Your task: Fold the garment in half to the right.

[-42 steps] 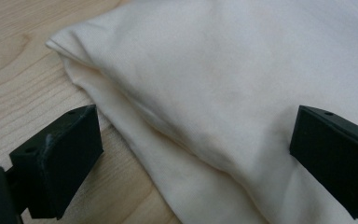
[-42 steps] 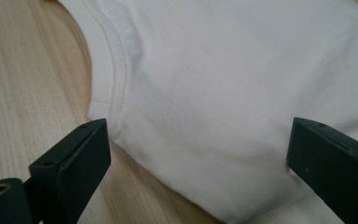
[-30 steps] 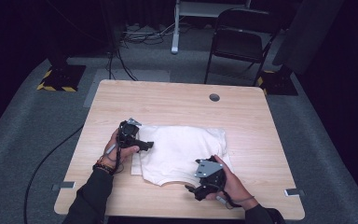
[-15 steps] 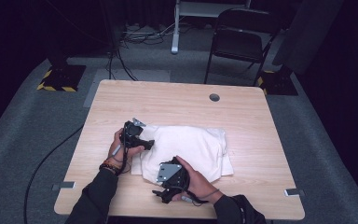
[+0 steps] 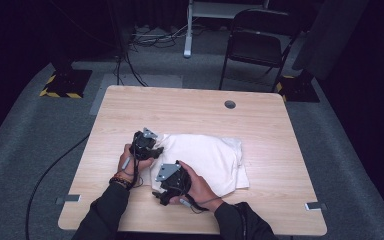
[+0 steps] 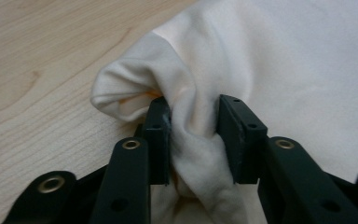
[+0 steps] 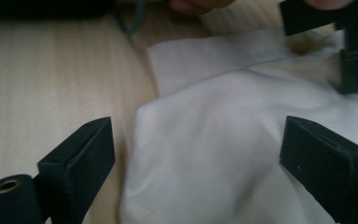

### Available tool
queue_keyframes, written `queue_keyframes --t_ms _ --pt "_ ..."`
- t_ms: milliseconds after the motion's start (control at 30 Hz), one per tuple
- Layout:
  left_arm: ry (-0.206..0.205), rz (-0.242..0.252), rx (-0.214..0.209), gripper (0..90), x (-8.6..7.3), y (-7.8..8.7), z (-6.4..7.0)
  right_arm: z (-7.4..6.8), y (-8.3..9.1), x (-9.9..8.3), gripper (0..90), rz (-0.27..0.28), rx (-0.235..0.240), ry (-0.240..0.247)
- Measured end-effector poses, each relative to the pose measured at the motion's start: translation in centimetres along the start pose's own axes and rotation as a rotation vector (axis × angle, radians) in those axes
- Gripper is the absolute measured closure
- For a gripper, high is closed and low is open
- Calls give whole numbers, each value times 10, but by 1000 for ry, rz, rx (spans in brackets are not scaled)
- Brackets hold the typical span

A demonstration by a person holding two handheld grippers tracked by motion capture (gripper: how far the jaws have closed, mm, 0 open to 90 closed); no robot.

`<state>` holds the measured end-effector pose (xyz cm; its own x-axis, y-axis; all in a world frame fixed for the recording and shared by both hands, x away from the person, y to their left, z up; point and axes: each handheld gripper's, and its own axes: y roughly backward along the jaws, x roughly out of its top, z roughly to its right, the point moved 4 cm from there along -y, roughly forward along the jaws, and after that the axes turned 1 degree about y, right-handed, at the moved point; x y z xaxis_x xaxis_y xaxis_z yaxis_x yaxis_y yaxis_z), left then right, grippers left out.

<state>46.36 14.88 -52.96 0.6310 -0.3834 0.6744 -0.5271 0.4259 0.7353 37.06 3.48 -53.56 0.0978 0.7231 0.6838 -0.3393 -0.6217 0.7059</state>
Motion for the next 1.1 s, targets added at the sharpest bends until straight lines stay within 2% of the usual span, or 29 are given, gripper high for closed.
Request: queue_keyframes --t_ms 100,267,367,433,500,567,667,767,867,967,1100 --pt "-16 -8 0 703 0 1 3 6 -5 3 92 -2 -9 -41" --pt "-27 -23 1 714 -1 3 7 8 -10 10 83 -65 -33 -65" --pt "-15 -13 6 714 -2 3 8 12 -11 14 172 -84 -43 -87" --pt "4 -16 -8 716 -3 4 6 15 -12 16 209 -87 -43 -88" --pt "13 -12 -18 717 -3 4 5 15 -11 17 290 -91 -44 -70" --pt "12 -13 -13 717 -3 4 5 18 -11 17 389 -79 -70 -69" --pt "8 -19 -10 717 -3 4 6 20 -11 16 539 -64 -97 -43" --pt "11 -18 -8 718 -3 4 6 21 -10 15 635 -64 -135 -16" --pt "17 -6 -9 729 -3 4 6 21 -9 14 704 -65 -161 6" --pt "32 31 -6 736 -5 5 6 23 -6 13 748 -40 -156 -16" --pt "52 76 -8 738 -7 11 8 23 1 12 754 7 -147 -39"
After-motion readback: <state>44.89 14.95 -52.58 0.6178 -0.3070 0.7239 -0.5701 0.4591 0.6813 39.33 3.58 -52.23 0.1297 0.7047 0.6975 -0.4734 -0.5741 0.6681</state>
